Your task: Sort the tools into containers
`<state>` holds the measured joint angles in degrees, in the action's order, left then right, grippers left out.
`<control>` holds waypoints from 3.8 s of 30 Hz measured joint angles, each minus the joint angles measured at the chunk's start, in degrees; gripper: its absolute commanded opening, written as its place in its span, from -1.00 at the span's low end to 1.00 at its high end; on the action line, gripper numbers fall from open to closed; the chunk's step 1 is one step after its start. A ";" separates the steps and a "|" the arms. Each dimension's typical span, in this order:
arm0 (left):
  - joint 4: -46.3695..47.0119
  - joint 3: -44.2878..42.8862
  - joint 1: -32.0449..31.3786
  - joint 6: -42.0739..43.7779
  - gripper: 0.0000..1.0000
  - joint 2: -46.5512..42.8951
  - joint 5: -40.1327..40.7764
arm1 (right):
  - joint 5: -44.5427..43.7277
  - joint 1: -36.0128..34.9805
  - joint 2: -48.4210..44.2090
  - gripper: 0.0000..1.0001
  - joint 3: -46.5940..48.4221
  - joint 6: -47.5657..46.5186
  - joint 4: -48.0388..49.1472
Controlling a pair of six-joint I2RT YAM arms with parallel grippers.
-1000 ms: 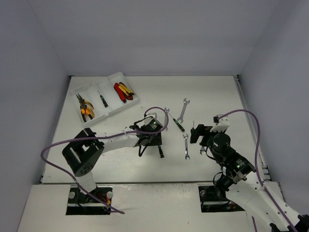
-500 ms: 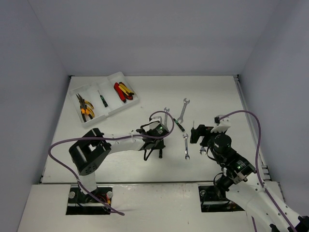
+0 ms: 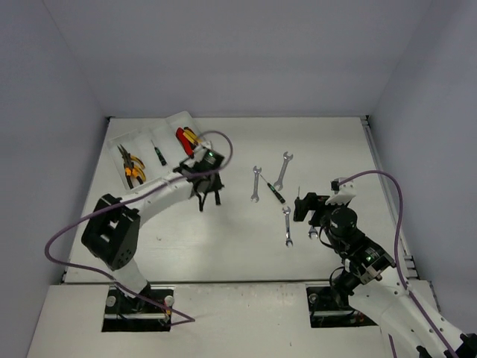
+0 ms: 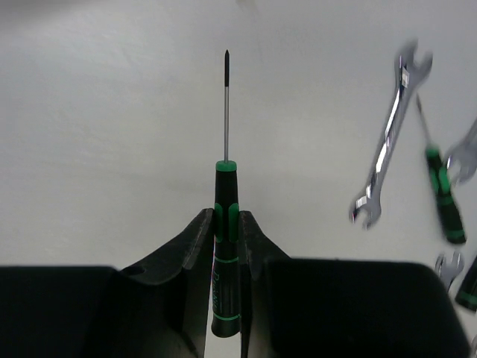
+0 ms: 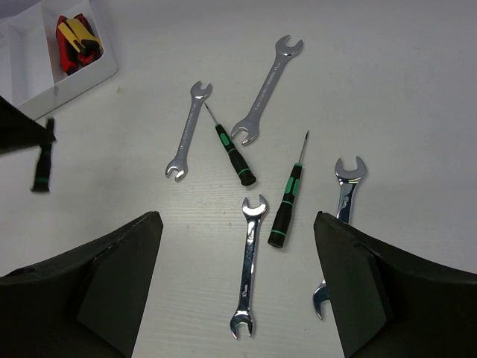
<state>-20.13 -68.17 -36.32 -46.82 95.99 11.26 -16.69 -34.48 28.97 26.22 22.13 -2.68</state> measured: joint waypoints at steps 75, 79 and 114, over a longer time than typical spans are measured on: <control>-12.06 9.94 13.17 28.69 0.25 -39.41 -8.57 | -0.40 9.01 54.29 -0.58 6.21 9.29 14.38; -12.02 9.94 13.21 28.66 0.24 -39.41 -9.07 | -0.42 9.01 55.40 -0.84 6.59 9.14 15.67; 14.03 16.43 -1.72 11.37 0.24 -31.77 -17.90 | 9.74 -13.81 36.85 -1.00 8.58 0.32 26.59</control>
<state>-6.10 -51.75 -38.04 -35.45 64.22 -6.64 -6.95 -48.29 65.81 34.79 22.45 23.91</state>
